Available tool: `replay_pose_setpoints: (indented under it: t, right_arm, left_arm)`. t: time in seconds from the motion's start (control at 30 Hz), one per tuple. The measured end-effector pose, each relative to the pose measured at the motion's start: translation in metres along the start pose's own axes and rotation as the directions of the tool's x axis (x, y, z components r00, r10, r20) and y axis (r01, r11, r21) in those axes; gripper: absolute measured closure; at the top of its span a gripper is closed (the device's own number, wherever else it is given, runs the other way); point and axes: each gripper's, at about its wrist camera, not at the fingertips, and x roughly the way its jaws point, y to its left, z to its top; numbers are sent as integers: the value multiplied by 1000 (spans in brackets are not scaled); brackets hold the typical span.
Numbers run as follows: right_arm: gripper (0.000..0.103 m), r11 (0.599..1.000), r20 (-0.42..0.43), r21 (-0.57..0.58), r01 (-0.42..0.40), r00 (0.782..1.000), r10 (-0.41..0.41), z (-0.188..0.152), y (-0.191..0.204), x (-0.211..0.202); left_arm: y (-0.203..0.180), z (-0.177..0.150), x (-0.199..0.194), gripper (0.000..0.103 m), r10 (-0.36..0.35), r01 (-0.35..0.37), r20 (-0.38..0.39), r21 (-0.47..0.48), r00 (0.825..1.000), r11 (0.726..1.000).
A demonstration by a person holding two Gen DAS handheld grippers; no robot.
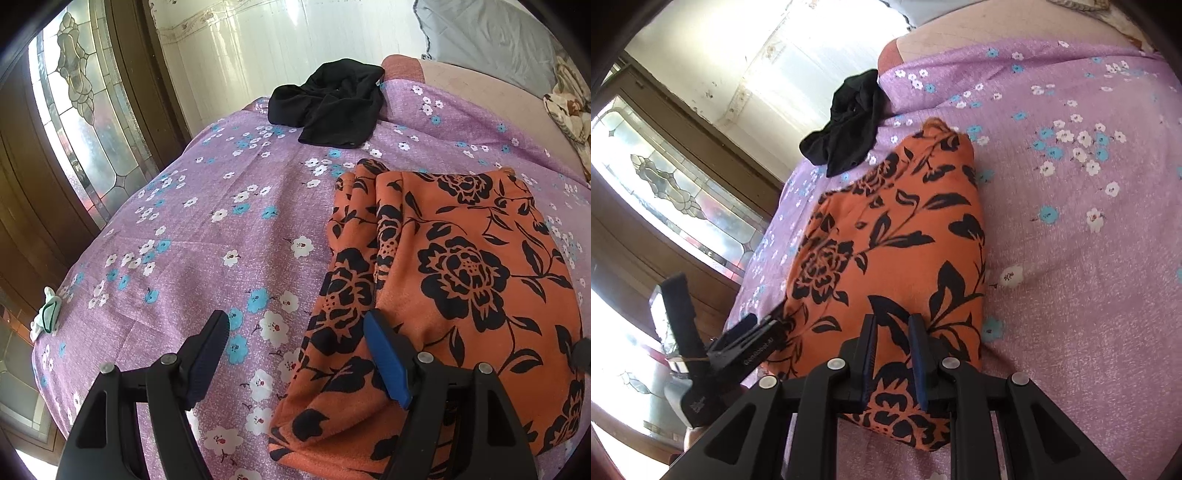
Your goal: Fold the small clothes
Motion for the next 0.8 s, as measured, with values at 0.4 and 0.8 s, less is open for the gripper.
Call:
replay_pose_setpoints:
  t: [0.4,0.8]
  right_arm:
    - [80,997,-20,65,46,999,-45,16,-17,5]
    - [79,990,8,135,-30,1000,29,52,-28,-3]
  left_arm:
    - [1,3,0,27,-8,8,-11,1,1000,1000]
    - [-4,65,16,26,-205,200,-113,-47,972,979]
